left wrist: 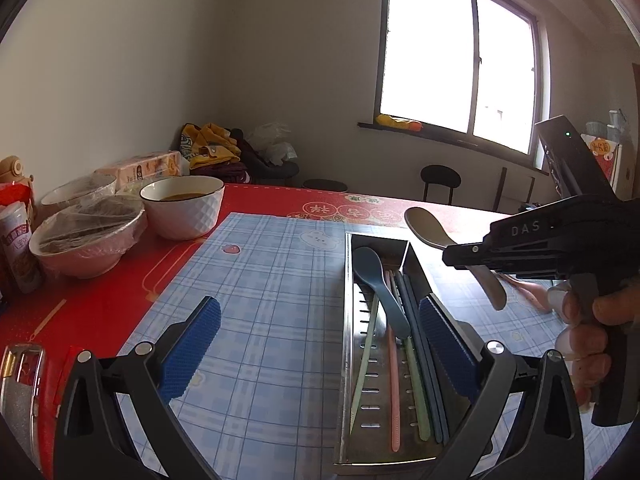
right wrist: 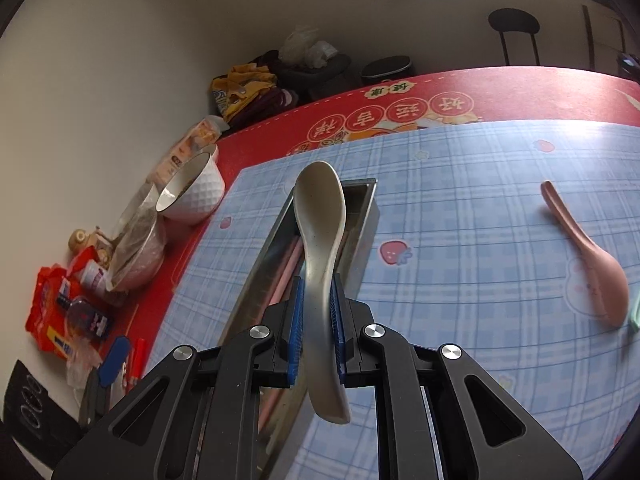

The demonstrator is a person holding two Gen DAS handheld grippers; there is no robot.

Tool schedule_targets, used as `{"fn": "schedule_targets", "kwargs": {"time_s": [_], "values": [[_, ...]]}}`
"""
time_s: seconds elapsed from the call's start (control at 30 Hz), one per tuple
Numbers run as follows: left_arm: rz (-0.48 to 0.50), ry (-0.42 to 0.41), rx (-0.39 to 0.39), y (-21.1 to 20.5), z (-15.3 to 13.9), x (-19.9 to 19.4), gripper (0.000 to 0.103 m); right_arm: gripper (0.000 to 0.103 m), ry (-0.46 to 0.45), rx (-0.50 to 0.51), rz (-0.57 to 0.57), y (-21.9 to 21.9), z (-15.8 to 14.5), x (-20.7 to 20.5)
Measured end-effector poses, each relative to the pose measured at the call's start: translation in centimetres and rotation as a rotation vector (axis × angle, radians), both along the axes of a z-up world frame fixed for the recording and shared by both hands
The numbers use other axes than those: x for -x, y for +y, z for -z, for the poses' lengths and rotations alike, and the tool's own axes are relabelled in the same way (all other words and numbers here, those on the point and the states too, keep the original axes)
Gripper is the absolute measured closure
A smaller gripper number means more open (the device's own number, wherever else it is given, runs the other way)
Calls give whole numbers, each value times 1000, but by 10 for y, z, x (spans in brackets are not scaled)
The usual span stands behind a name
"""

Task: Organize utensils
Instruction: 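Carry the beige spoon into the steel tray and open the right gripper, then move the open left gripper over the pink spoon handle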

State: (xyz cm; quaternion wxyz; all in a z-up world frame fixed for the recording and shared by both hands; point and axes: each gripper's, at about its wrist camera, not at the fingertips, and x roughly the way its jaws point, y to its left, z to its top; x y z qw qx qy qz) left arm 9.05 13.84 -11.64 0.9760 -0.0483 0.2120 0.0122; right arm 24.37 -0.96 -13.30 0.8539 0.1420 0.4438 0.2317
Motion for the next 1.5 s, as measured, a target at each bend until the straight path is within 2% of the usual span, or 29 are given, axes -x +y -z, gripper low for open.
{"fn": "schedule_targets", "kwargs": {"time_s": [0.17, 0.53, 0.7, 0.9, 0.97, 1.0, 1.03, 1.07, 1.17, 1.23, 1.3, 1.37, 1.5], "values": [[-35, 41, 46, 11, 4, -5, 6, 90, 46, 40, -4, 30, 9, -18], [-26, 43, 27, 7, 5, -5, 6, 90, 145, 39, 72, 43, 30, -36], [-25, 57, 54, 10, 6, -7, 6, 89, 177, 22, 78, 43, 37, -40], [0, 87, 124, 21, 10, -12, 6, 88, 180, -11, 64, 38, 35, -41], [4, 88, 114, 19, 11, -11, 6, 84, 156, -20, 56, 34, 30, -39], [9, 89, 107, 17, 11, -11, 6, 75, 136, -16, 49, 32, 27, -37], [13, 90, 101, 16, 11, -12, 6, 58, 110, -6, 45, 29, 22, -34], [14, 93, 97, 15, 11, -12, 6, 50, 79, 5, 41, 26, 17, -31], [14, 105, 101, 16, 12, -15, 6, 47, -9, 47, 14, 15, 3, -20], [19, 113, 108, 17, 13, -17, 6, 34, -63, 63, 0, 3, -6, -11], [24, 114, 115, 18, 14, -17, 6, 29, -113, 76, -6, -11, -14, -1], [26, 106, 120, 18, 13, -16, 6, 18, -171, 82, -11, -29, -22, 9], [-2, 94, 106, 17, 12, -14, 6, 16, -279, 67, -4, -73, -33, 31]]}}
